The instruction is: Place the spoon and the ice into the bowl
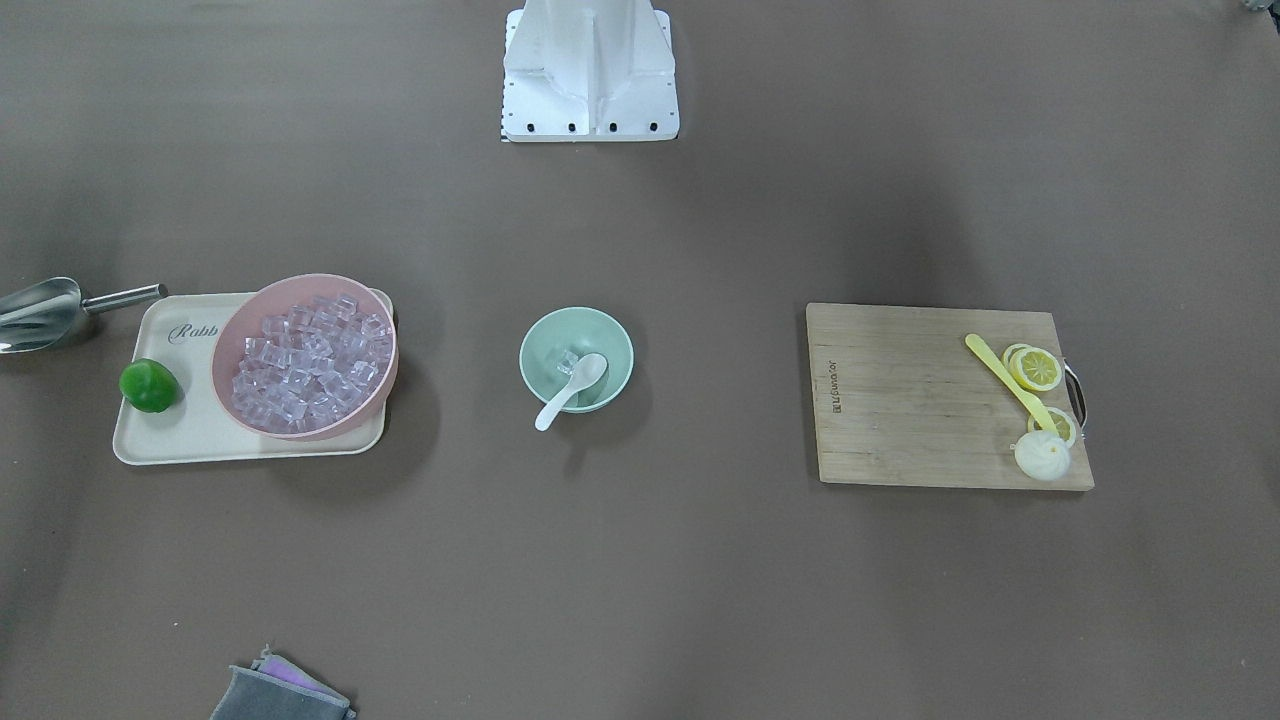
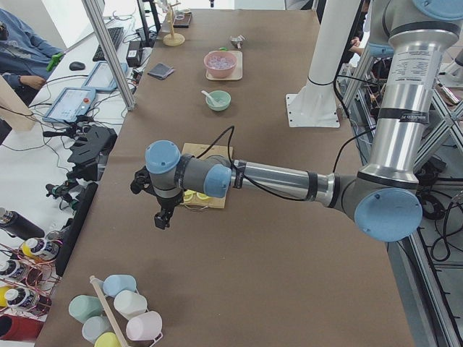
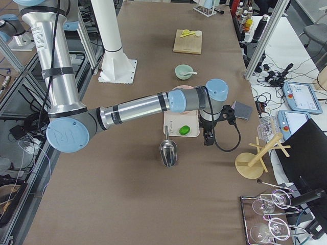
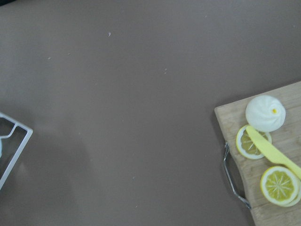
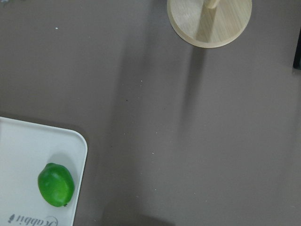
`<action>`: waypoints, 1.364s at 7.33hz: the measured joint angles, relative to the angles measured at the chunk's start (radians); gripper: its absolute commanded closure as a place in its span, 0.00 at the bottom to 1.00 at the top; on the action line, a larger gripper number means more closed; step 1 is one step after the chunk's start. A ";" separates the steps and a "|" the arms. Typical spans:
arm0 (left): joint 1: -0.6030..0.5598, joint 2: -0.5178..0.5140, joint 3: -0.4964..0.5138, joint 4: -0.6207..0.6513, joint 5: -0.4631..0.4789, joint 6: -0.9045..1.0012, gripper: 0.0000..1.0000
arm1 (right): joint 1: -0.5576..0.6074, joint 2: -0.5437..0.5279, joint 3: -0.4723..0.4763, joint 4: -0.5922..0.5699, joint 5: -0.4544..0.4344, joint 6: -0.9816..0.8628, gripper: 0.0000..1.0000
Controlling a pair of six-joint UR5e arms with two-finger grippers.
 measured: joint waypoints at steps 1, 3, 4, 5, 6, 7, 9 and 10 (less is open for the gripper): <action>0.000 0.009 -0.005 0.000 0.012 -0.020 0.02 | 0.002 -0.010 -0.003 0.014 0.000 -0.008 0.00; 0.000 0.025 -0.038 -0.003 0.016 -0.094 0.02 | 0.002 -0.020 -0.006 0.022 -0.002 -0.026 0.00; 0.002 0.034 -0.053 -0.003 0.015 -0.141 0.02 | 0.003 -0.029 -0.005 0.023 -0.002 -0.043 0.00; 0.003 0.047 -0.066 -0.002 0.015 -0.164 0.02 | 0.004 -0.036 -0.003 0.023 -0.002 -0.053 0.00; 0.004 0.053 -0.078 0.002 0.016 -0.171 0.02 | 0.005 -0.039 -0.001 0.023 -0.003 -0.058 0.00; 0.005 0.059 -0.090 0.005 0.017 -0.173 0.02 | 0.006 -0.041 0.002 0.023 -0.003 -0.059 0.00; 0.005 0.064 -0.094 0.008 0.018 -0.173 0.02 | 0.007 -0.045 0.008 0.024 -0.004 -0.057 0.00; 0.005 0.070 -0.096 0.007 0.019 -0.173 0.02 | 0.007 -0.048 0.010 0.024 -0.004 -0.057 0.00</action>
